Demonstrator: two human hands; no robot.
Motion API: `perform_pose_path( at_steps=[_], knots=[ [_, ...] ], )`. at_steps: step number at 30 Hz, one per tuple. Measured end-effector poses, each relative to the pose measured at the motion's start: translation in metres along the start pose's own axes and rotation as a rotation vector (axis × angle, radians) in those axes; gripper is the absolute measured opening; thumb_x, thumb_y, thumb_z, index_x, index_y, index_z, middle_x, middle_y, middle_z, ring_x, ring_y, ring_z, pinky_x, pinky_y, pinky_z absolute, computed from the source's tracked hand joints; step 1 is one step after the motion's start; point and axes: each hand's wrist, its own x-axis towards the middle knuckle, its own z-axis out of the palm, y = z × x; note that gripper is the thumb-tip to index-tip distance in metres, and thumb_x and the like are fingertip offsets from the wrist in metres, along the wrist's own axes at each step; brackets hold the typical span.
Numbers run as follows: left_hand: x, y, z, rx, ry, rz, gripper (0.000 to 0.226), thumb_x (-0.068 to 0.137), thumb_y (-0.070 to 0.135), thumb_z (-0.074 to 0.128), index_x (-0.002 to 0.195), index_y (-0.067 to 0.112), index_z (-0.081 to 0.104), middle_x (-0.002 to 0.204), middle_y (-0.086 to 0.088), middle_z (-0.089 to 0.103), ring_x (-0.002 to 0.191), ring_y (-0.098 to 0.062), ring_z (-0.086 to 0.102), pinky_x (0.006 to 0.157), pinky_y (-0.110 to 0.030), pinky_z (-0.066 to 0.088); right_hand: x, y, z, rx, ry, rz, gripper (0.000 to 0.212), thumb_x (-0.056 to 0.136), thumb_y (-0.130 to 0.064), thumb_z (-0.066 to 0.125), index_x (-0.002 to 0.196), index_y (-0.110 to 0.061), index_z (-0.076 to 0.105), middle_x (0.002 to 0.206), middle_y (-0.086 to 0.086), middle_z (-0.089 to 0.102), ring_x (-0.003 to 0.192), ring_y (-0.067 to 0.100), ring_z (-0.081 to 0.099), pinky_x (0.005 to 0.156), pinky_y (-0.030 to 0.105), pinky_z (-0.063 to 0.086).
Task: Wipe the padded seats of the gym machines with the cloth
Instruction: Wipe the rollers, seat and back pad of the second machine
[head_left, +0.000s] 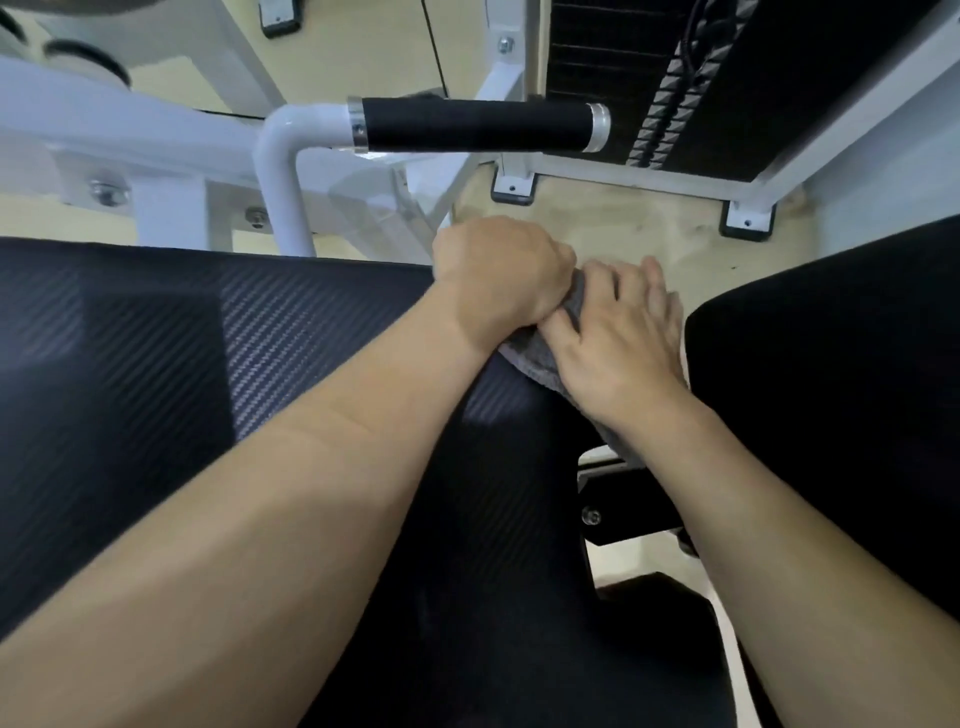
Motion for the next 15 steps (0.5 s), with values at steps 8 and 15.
perform_pose_path(
  at_steps=[8, 15],
  knots=[
    [-0.093, -0.073, 0.021, -0.1, 0.448, -0.451, 0.042, 0.098, 0.033, 0.028, 0.115, 0.019, 0.063, 0.127, -0.002, 0.061, 0.128, -0.022, 0.046, 0.11, -0.048, 0.021, -0.031, -0.083, 0.026, -0.097, -0.019, -0.509, 0.068, 0.093, -0.034, 0.026, 0.153, -0.014, 0.001, 0.161, 0.004, -0.003, 0.147, 0.021, -0.013, 0.117, 0.049, -0.007],
    [-0.179, -0.048, 0.037, -0.247, 0.484, -0.475, 0.04, 0.09, 0.018, 0.051, 0.126, 0.004, 0.059, 0.14, -0.015, 0.049, 0.132, -0.033, 0.04, 0.111, -0.052, 0.026, -0.131, -0.068, 0.051, 0.086, -0.127, -0.619, 0.078, 0.09, -0.044, 0.04, 0.152, -0.023, -0.003, 0.161, -0.003, -0.008, 0.145, 0.01, -0.018, 0.117, 0.041, -0.006]
  ],
)
